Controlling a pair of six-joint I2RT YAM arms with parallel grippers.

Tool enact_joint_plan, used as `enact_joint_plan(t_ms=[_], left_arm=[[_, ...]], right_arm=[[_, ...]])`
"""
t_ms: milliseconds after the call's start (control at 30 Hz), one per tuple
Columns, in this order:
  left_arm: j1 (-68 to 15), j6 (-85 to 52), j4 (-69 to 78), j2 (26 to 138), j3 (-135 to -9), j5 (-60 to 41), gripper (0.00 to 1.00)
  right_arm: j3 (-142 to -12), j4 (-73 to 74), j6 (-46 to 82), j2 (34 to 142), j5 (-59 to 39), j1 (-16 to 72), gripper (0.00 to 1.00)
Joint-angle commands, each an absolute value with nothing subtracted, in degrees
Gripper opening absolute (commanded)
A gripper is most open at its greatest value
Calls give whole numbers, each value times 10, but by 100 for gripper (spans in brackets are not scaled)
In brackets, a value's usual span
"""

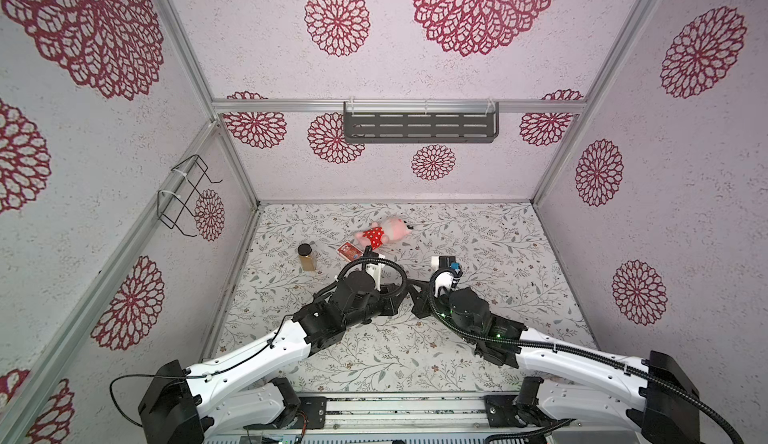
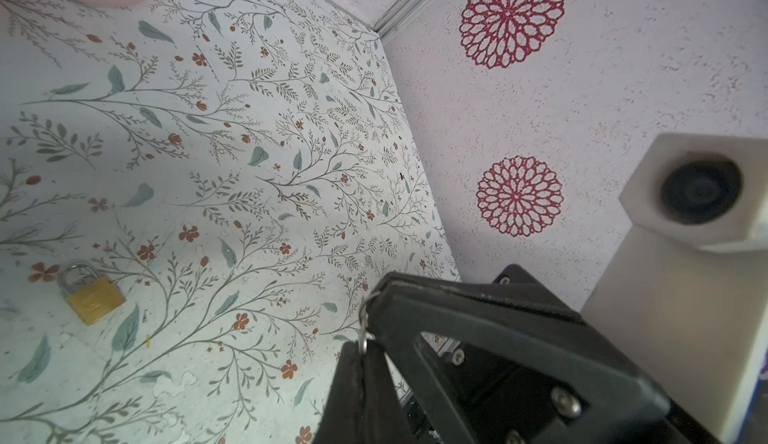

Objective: Unlock with the key

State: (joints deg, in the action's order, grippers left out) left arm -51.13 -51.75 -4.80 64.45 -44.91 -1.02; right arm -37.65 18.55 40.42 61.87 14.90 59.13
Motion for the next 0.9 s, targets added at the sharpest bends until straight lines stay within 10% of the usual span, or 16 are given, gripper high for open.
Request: enact_joint_plan(t_ms=[0, 433, 867], left_arm=[[-511, -431, -42, 649, -445, 45, 0], [-510, -11, 188, 653, -379, 162, 0], [-511, 285, 441, 673, -295, 146, 0]], right_arm=[[-410, 163, 420, 587, 117, 572, 0], [-518, -115, 499, 541, -2, 485, 35], [-582, -164, 610, 581, -79, 459, 43]])
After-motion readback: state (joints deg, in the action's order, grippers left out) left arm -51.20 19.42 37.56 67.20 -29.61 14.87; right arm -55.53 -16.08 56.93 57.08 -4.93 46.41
